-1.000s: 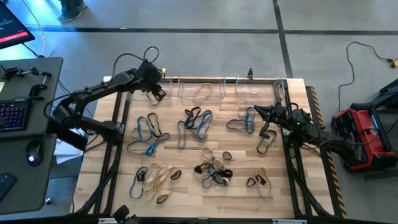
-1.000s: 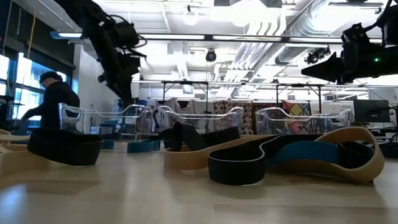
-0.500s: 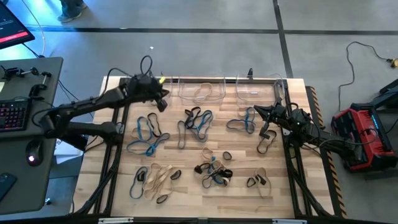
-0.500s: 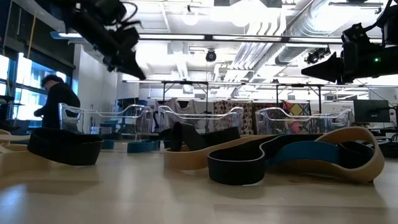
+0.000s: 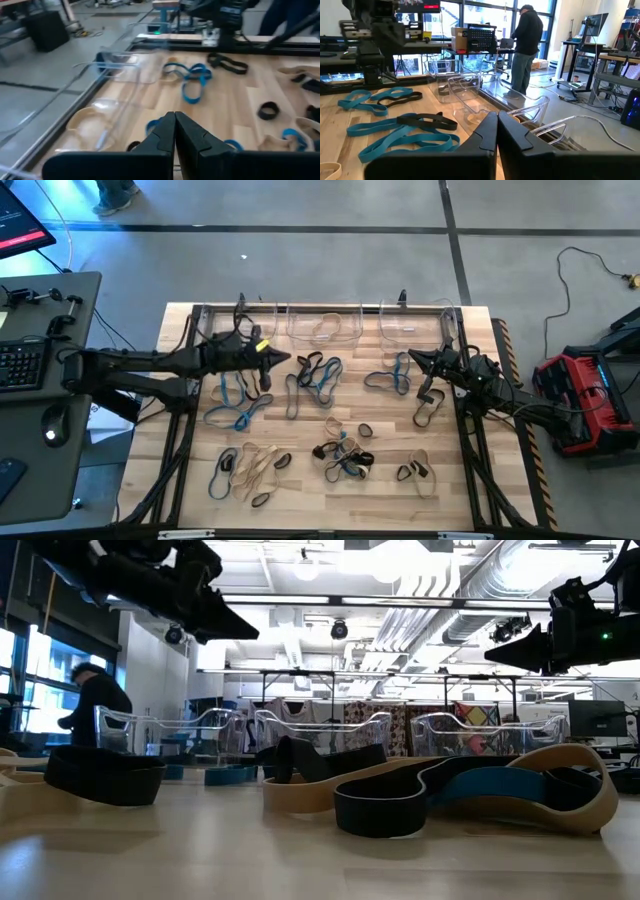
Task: Sort rubber bands into baskets
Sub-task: Put the blue rubber band into the right transparent bin
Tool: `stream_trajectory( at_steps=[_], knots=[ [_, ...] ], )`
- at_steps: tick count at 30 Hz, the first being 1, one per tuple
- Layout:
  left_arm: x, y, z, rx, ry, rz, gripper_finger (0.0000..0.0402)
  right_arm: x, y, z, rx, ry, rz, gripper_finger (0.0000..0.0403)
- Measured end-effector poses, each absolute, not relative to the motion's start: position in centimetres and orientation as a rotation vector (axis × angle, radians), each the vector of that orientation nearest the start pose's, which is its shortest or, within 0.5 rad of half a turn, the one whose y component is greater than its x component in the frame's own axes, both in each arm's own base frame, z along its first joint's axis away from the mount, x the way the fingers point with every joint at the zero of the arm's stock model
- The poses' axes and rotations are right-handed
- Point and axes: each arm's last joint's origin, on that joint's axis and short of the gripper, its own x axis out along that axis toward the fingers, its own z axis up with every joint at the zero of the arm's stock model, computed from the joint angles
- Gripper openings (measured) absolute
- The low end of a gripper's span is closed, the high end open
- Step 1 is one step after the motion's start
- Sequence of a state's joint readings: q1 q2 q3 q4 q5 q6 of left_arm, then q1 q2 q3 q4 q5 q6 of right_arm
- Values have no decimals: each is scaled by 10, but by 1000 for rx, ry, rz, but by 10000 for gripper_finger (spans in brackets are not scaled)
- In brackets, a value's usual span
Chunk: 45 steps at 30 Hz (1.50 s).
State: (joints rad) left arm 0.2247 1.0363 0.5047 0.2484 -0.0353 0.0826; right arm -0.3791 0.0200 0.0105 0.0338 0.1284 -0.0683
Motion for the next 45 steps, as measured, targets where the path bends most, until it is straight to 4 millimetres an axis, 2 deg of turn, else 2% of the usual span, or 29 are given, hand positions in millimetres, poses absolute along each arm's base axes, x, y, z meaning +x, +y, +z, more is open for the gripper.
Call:
stream_trajectory(
  at_steps=[8,12,15,21,32,35,39,45],
  knots=[
    [214,35,221,60,261,145,1,90,-40,169,-70,-7,-508,0],
    [212,33,219,71,173,90,1,90,-40,169,-70,-7,-508,0],
    [206,37,207,81,182,107,0,90,-40,169,-69,-7,-508,0],
    [198,44,193,33,196,142,0,90,-39,170,131,-69,-490,0],
    [197,48,193,74,195,155,0,91,-38,170,319,-105,-415,0],
    [197,49,193,77,195,159,0,90,-37,176,320,-169,-403,0],
    [196,51,193,76,196,169,0,93,-33,183,296,-221,-296,0],
    [196,51,193,74,197,173,0,103,-30,180,267,-165,-318,0]
  ],
)
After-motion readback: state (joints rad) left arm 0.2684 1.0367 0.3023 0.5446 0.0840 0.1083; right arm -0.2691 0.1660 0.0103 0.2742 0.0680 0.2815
